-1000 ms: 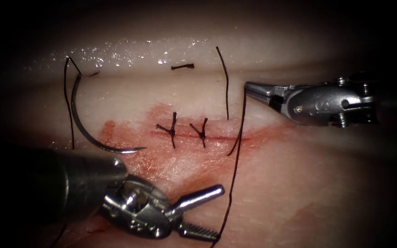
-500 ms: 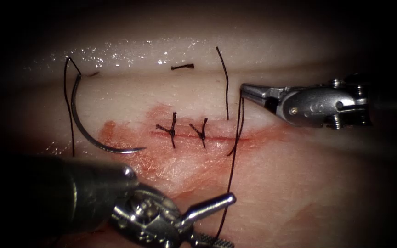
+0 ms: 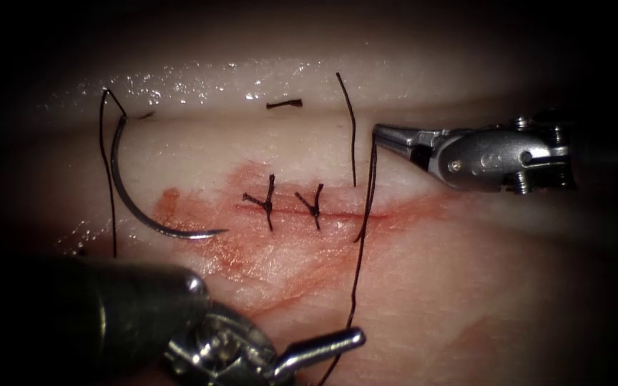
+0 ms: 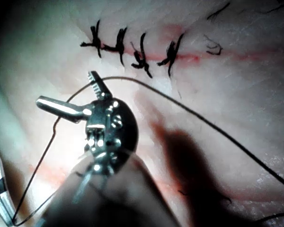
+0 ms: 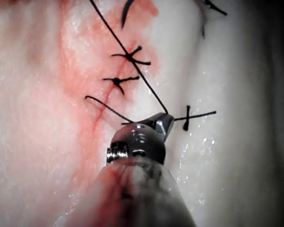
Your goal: Wound Closure
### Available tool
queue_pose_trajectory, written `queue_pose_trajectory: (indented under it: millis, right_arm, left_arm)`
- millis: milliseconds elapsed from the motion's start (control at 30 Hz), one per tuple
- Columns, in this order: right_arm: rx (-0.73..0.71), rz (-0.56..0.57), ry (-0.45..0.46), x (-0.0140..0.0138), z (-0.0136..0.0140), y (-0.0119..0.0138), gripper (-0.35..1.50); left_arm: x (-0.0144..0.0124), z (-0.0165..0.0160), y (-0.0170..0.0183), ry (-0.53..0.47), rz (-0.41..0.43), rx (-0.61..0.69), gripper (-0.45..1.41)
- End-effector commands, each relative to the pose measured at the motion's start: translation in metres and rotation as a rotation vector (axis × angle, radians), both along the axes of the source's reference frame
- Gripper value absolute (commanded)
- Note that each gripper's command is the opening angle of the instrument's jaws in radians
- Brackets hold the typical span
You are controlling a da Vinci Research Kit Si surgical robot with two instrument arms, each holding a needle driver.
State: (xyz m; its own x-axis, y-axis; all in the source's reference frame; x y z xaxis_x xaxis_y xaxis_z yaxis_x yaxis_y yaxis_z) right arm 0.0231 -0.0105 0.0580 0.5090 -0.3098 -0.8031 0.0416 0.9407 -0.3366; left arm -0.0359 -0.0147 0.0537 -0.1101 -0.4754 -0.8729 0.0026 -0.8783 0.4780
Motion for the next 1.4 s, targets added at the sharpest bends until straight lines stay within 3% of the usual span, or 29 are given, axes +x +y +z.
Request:
queue_pose_trajectory:
  millis: [33, 100, 133, 200, 233, 333, 367, 500, 733, 767, 800, 833, 867, 900, 933, 1200, 1400]
  right_arm:
    - [-0.002, -0.001, 0.003, 0.0009, 0.0004, 0.0002, -0.35]
    - [-0.002, -0.001, 0.003, 0.0009, 0.0004, 0.0002, -0.35]
    - [-0.002, -0.001, 0.003, 0.0009, 0.0004, 0.0002, -0.35]
    - [-0.002, -0.001, 0.003, 0.0009, 0.0003, 0.0002, -0.35]
    - [-0.002, -0.001, 0.003, 0.0008, 0.0004, 0.0002, -0.35]
    - [-0.002, -0.002, 0.003, 0.0007, 0.0004, 0.0002, -0.35]
    - [-0.002, -0.002, 0.004, 0.0007, 0.0004, 0.0002, -0.35]
    - [-0.002, -0.002, 0.004, 0.0007, 0.0002, -0.0001, -0.35]
    - [0.048, 0.017, 0.019, 0.0005, -0.0019, -0.0025, -0.35]
    - [0.075, 0.031, 0.026, 0.0004, -0.0023, -0.0028, -0.13]
    - [0.097, 0.042, 0.030, 0.0004, -0.0026, -0.0030, 0.37]
    - [0.097, 0.042, 0.030, 0.0004, -0.0026, -0.0030, 0.37]
    - [0.124, 0.057, 0.034, 0.0004, -0.0030, -0.0032, 0.76]
    - [0.187, 0.089, 0.041, 0.0004, -0.0038, -0.0036, 1.33]
    - [0.209, 0.107, 0.048, 0.0004, -0.0041, -0.0037, 1.43]
    - [0.257, 0.142, 0.060, 0.0001, -0.0076, -0.0051, 1.48]
    - [0.305, 0.135, 0.055, -0.0007, -0.0119, -0.0036, 1.48]
  left_arm:
    - [-0.0006, 0.0005, -0.0001, -0.001, 0.001, -0.006, 0.72]
    - [-0.0006, 0.0005, -0.0001, -0.001, 0.001, -0.006, 0.64]
    - [-0.0005, 0.0003, -0.0001, -0.001, 0.002, -0.011, 0.39]
    - [-0.0005, 0.0003, -0.0001, -0.002, 0.002, -0.011, 0.30]
    - [-0.0003, 0.0002, 0.0001, 0.007, -0.002, -0.015, 0.14]
    - [0.0000, 0.0000, 0.0003, 0.004, -0.003, -0.024, 0.00]
    - [0.0003, -0.0003, 0.0004, 0.000, -0.003, -0.027, -0.45]
    - [0.0007, -0.0007, 0.0007, 0.009, -0.023, -0.058, -0.45]
    - [0.0048, -0.0008, 0.0039, 0.083, -0.103, -0.086, -0.45]
    - [0.0055, -0.0008, 0.0043, 0.093, -0.111, -0.093, -0.45]
    - [0.0063, -0.0009, 0.0048, 0.098, -0.115, -0.105, -0.45]
    - [0.0063, -0.0009, 0.0048, 0.098, -0.115, -0.105, -0.45]
    - [0.0069, -0.0009, 0.0051, 0.100, -0.122, -0.107, -0.45]
    - [0.0081, -0.0011, 0.0058, 0.114, -0.135, -0.115, -0.45]
    - [0.0086, -0.0012, 0.0061, 0.121, -0.137, -0.124, -0.45]
    - [0.0108, -0.0015, 0.0073, 0.156, -0.154, -0.148, -0.45]
    - [0.0109, -0.0018, 0.0072, 0.180, -0.153, -0.175, -0.45]
